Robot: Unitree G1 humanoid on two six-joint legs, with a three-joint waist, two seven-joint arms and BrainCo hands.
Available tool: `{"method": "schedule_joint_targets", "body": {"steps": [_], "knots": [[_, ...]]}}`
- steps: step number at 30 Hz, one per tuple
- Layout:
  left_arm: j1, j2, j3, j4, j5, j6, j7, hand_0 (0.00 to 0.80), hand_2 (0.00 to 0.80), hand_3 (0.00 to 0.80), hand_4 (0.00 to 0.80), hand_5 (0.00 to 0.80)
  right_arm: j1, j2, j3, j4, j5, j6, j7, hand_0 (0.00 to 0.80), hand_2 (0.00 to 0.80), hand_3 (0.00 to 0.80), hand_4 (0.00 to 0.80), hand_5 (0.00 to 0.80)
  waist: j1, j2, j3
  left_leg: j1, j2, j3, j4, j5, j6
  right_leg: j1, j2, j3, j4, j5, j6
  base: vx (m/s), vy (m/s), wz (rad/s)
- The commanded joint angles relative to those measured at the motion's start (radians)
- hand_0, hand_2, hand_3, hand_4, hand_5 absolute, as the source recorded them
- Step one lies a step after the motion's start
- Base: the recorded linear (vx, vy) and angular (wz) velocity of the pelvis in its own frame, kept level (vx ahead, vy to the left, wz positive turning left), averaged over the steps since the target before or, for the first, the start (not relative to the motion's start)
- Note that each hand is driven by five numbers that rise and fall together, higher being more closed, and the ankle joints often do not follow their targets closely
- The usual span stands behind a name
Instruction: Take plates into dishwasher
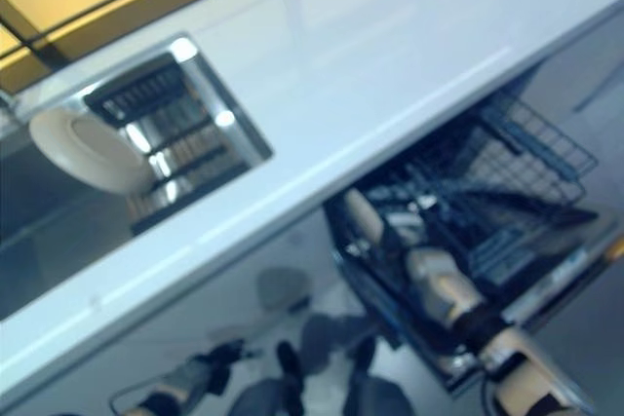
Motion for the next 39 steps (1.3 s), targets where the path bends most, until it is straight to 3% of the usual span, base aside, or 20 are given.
{"method": "schedule_joint_targets", "body": {"steps": [1, 26, 33, 39], "knots": [[-0.009, 0.036, 0.005, 0.006, 0.006, -0.012, 0.018, 0.0, 0.0, 0.0, 0.0, 0.0, 0.076, 0.048, 0.048, -0.153, 0.061, -0.06, 0.01, 0.0, 0.0, 0.0, 0.0, 0.0, -0.022, -0.052, 0.01, -0.094, -0.008, 0.014, -0.024, 0.065, -0.07, 0.07, 0.018, 0.043, 0.032, -0.192, 0.029, 0.0, 0.0, 0.0], [0.065, 0.044, 0.038, -0.01, -0.034, -0.029, 0.052, 0.0, 0.0, 0.0, 0.0, 0.0, 0.242, -0.023, -0.218, -0.428, 0.379, -0.084, -0.082, 0.0, 0.0, 0.0, 0.0, 0.0, -0.067, -0.071, 0.009, -0.07, 0.011, 0.069, -0.024, 0.055, -0.061, 0.083, 0.032, 0.081, 0.035, -0.196, 0.027, 0.001, 0.0, -0.02], [0.098, 0.06, 0.06, -0.012, -0.043, -0.04, 0.052, 0.0, 0.0, 0.0, 0.0, 0.0, 0.327, -0.007, -0.346, -0.436, 0.736, -0.116, -0.102, 0.0, 0.0, 0.0, 0.0, 0.0, -0.079, -0.085, 0.001, -0.052, 0.011, 0.087, -0.024, 0.037, -0.051, 0.092, 0.033, 0.09, 0.037, -0.2, 0.028, 0.005, -0.001, -0.02], [0.14, 0.078, 0.079, -0.009, -0.046, -0.053, 0.042, 0.0, 0.0, 0.0, 0.0, 0.0, 0.405, 0.026, -0.503, -0.389, 0.98, -0.213, -0.128, 0.0, 0.0, 0.0, 0.0, 0.0, -0.091, -0.096, -0.022, -0.04, 0.011, 0.098, -0.007, 0.009, -0.042, 0.102, 0.026, 0.093, 0.038, -0.205, 0.029, 0.037, -0.003, -0.04]]}}
